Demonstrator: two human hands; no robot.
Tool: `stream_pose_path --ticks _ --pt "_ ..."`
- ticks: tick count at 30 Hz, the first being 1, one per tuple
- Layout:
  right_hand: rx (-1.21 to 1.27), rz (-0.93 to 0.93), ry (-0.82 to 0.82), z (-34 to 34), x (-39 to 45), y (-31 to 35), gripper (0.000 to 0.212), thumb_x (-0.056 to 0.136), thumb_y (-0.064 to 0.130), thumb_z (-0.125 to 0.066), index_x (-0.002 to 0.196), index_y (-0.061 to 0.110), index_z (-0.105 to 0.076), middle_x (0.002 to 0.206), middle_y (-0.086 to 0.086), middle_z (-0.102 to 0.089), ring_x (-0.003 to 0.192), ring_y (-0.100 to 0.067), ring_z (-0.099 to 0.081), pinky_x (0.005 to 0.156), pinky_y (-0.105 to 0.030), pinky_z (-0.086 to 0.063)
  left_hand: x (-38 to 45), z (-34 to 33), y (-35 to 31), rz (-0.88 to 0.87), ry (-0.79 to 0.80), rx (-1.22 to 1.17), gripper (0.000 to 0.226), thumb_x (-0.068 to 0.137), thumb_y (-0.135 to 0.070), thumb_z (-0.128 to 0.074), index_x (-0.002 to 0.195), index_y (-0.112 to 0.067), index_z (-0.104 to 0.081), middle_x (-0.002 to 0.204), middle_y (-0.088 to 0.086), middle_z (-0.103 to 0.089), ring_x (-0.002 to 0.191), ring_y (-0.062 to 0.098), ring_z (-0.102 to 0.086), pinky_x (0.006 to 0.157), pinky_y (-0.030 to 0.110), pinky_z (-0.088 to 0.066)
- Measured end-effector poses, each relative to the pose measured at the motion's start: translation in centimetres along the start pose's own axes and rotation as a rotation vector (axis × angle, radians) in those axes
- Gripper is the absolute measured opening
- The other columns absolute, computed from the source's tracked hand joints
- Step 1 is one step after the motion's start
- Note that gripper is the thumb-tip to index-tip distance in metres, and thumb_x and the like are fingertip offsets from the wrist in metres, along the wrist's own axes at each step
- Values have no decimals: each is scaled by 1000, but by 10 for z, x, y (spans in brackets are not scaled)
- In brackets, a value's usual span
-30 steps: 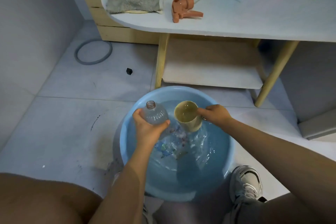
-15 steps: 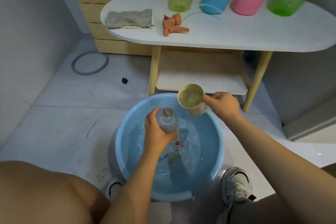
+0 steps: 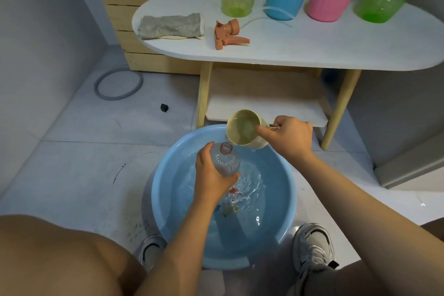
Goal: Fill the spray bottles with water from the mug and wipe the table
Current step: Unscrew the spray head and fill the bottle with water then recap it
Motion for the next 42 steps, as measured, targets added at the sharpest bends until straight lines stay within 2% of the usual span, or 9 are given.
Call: stream_pose_path --ticks 3,9,14,18,22,27,30,33,42 --pt "-8 20 -26 -2 0 0 45 76 50 -60 58 11 -47 46 3 -36 50 -14 -34 73 -30 -22 0 -1 2 3 4 1 100 61 -24 -88 139 -30 -26 143 -4 -28 133 18 -33 102 33 -40" --pt "-39 58 -53 -5 2 -1 46 76 50 -59 57 10 -46 47 2 -37 52 -20 -37 73 -31 -22 0 -2 4 4 -3 -12 99 60 -24 -88 138 -30 -26 142 -3 -29 133 19 -34 103 36 -42" --pt "-67 89 -72 -4 3 1 47 74 52 -60 52 15 -41 48 2 -39 57 -22 -41 76 -33 -25 1 -3 3 10 -4 -20 101 61 -24 -88 139 -29 -25 144 -3 -28 134 17 -31 101 28 -37" --pt "-83 123 -79 -2 1 4 45 66 61 -49 50 21 -34 48 5 -38 62 -23 -42 77 -34 -25 1 -3 -1 1 0 -22 98 62 -22 -86 140 -26 -26 144 -2 -28 133 18 -32 98 24 -36" --pt "-112 168 -123 -3 -1 6 44 53 67 -25 50 24 -31 46 7 -34 61 -21 -39 74 -31 -20 1 -3 -1 -6 -7 -20 97 63 -23 -86 140 -25 -27 144 -2 -29 134 18 -32 97 23 -35" --pt "-126 198 -156 -5 1 3 49 60 65 -35 58 17 -44 46 9 -32 60 -21 -40 77 -33 -25 1 -3 1 -1 -9 -22 98 61 -23 -87 139 -26 -28 142 -2 -31 133 18 -32 101 30 -39" --pt "-138 196 -150 -5 2 3 42 64 58 -45 60 16 -46 48 9 -33 62 -20 -40 79 -33 -25 0 -3 2 4 -11 -26 98 61 -22 -87 139 -26 -28 142 -2 -30 133 17 -32 102 29 -38" --pt "-145 201 -169 -6 3 3 41 64 57 -47 60 16 -46 48 9 -33 61 -20 -40 78 -32 -23 1 -4 4 1 -13 -21 98 60 -22 -87 139 -26 -28 142 -2 -30 134 18 -31 102 29 -37" --pt "-146 233 -274 -9 4 2 44 64 55 -51 61 12 -57 53 -2 -56 60 -20 -39 75 -31 -21 1 -4 2 18 0 -6 98 63 -24 -86 140 -26 -26 145 -3 -29 135 17 -30 102 28 -36"
Point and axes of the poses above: each hand's wrist, its own x-axis towards the middle knuckle, its own z-axis out of the back of the hand, y = z × x, the point moved 1 cm from there along x, towards the middle knuckle
